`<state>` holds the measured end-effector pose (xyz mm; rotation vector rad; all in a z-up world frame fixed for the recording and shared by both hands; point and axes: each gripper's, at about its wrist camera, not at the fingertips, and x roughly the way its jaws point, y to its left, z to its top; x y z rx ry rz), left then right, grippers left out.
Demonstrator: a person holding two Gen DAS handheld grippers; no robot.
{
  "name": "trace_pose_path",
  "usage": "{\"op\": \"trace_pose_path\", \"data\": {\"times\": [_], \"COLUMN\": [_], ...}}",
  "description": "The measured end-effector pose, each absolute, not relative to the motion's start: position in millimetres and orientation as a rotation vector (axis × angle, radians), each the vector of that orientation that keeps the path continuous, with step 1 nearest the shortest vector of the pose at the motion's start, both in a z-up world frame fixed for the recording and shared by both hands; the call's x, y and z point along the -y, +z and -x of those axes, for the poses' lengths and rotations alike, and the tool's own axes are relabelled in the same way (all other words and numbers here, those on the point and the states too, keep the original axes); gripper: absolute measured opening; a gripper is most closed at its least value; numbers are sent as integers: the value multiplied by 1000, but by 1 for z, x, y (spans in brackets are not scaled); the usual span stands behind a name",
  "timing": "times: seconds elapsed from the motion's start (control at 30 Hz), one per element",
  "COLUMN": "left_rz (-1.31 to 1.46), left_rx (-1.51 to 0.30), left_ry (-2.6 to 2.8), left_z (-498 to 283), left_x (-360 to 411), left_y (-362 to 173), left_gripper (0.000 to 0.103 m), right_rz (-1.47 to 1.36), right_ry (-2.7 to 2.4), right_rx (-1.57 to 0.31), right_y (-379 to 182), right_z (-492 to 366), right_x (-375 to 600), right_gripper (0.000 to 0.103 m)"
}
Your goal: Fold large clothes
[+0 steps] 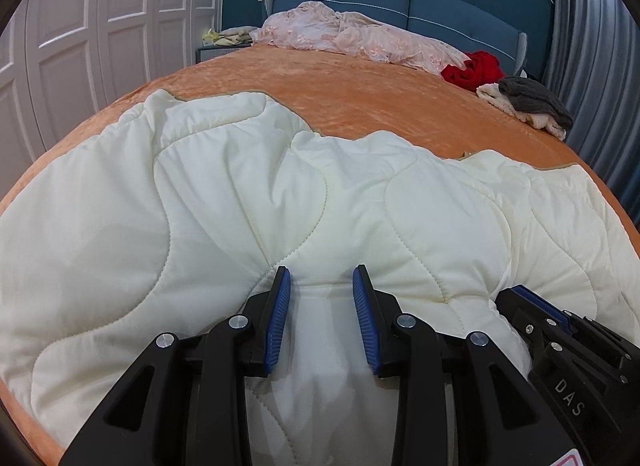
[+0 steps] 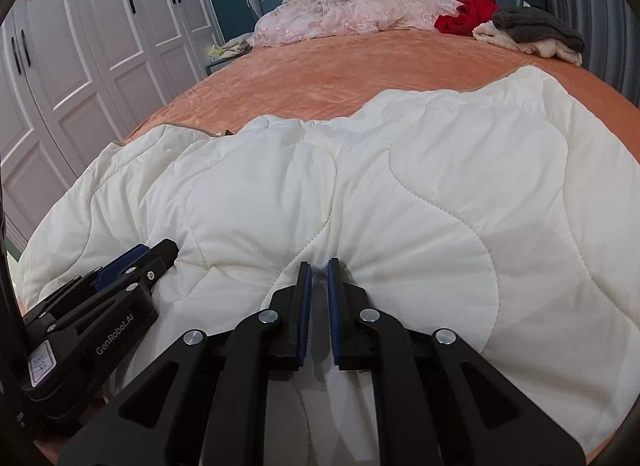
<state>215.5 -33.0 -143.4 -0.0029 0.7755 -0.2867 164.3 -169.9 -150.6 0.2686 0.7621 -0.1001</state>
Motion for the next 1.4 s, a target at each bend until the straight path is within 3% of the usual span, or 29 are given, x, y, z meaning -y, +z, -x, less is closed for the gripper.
{"op": "trace_pose_path", "data": {"times": [0.23,0.27,0.3,0.37,0.6,0.93,0.97,1.1,1.2,1.4], "left_rz": [69,116,157,274,587,823,837,851,830,652], "left_rx": [-822,-823,-824,-818,-954,-1042,-1048,-1026,-987,-894], "left_ry": [-286,-289,-277,-220,-117,-184,-201,-254,-318,-420], "left_z": [-196,-185,-176,-156,-155,-186,-187,-183,-173,-143], "left_x": [4,-13,-28,-72,-161,-164,-161,-158,-161,-160], "left_y": [-106,-96,-89,-78,-106,-140,-139,-120,-92,-22], "left_gripper": [33,42,57,72,72,73,69,22,13,11], "right_rz": [-263,-270,-271,-286,-430,-429,-417,-378,-329,-311], "right_ry": [-89,-68,-54,-21,17,-14,-21,-41,-47,23], "right_rx": [-821,-808,-808,-825,-910,-967,-972,-984,-1003,-1031], "right_y": [-110,-98,-92,-87,-109,-124,-125,-125,-121,-107], "right_z": [-154,-143,-137,-125,-122,-129,-130,-131,-129,-110], "right_x": [162,157,153,142,130,126,125,120,114,88], "right_gripper": [11,11,11,11,11,10,10,10,10,10]}}
